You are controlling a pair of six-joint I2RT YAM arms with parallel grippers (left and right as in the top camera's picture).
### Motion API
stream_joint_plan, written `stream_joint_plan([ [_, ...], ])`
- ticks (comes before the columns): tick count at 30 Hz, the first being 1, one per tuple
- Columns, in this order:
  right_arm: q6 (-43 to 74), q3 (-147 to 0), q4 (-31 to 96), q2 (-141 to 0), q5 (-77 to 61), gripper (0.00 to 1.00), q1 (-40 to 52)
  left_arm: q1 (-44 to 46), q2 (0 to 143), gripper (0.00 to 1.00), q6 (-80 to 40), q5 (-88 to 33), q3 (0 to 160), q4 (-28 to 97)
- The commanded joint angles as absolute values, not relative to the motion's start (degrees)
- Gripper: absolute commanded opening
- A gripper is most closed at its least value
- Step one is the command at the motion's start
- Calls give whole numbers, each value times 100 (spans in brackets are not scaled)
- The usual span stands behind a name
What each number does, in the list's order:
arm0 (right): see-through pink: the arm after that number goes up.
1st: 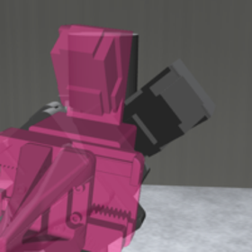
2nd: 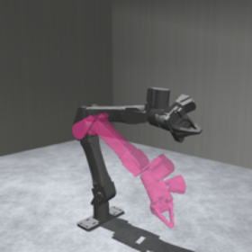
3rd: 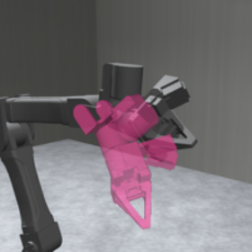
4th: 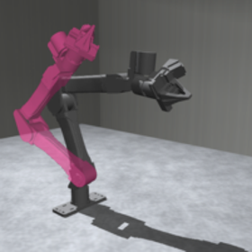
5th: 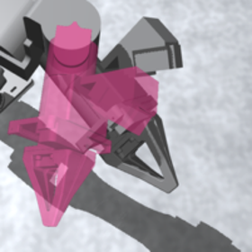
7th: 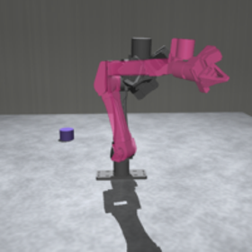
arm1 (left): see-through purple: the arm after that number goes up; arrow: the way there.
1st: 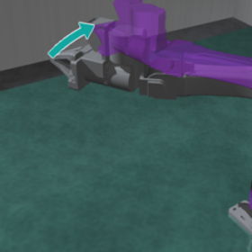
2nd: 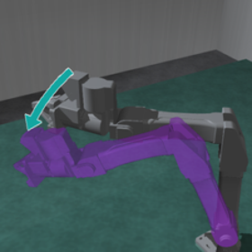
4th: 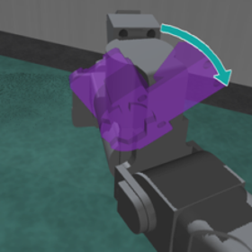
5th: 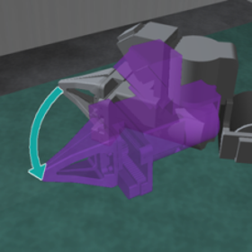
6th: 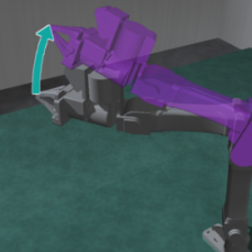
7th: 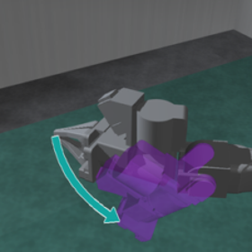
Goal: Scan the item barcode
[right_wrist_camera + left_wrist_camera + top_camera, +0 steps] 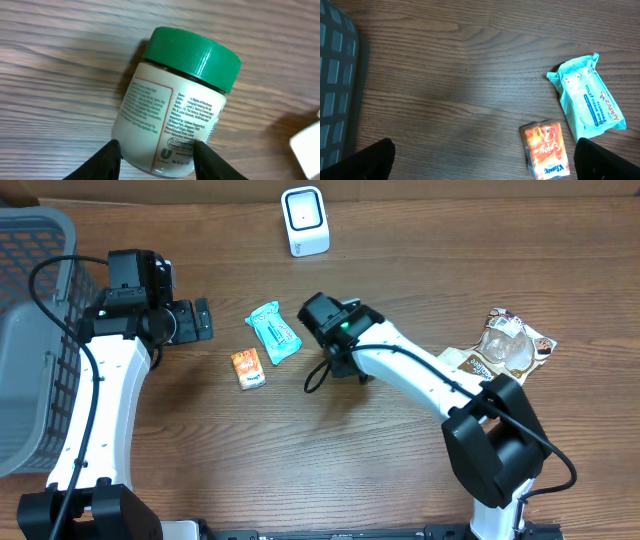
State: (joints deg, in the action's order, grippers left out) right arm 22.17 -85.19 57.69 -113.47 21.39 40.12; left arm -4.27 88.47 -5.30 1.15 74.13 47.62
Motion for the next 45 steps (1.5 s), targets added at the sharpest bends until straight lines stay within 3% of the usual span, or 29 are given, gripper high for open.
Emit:
stream_joint_plan([
  [1, 2049, -8573, 5612, -11577, 1747, 55, 4195, -449, 8886, 100, -362, 169, 7404, 4759],
  [7, 1859, -8761, 5413, -11574, 1750, 77, 4475, -449, 8886, 100, -362, 169, 7404, 4759],
  [13, 1570, -9238, 5369, -11574, 1466, 80, 4626, -449, 8886, 99, -362, 169, 7404, 4762],
  [19, 694, -9299, 4965, -11577, -126, 80, 4654, -449, 8886, 99, -362, 169, 7404, 4759],
  [24, 1391, -9319, 4989, -11570, 311, 80, 4545, -449, 8886, 100, -362, 169, 7404, 4762],
  [28, 2023, -9406, 5374, -11415, 495, 80, 4176, -449, 8886, 100, -362, 169, 7404, 4762],
  [37, 1391, -9426, 6399, -10713, 366, 87, 3006, -449, 8886, 100, -362, 169, 7404, 4759],
  [45, 43, -9406, 6224, -10759, -1743, 90, 1706, -449, 8886, 100, -362, 169, 7404, 4762],
])
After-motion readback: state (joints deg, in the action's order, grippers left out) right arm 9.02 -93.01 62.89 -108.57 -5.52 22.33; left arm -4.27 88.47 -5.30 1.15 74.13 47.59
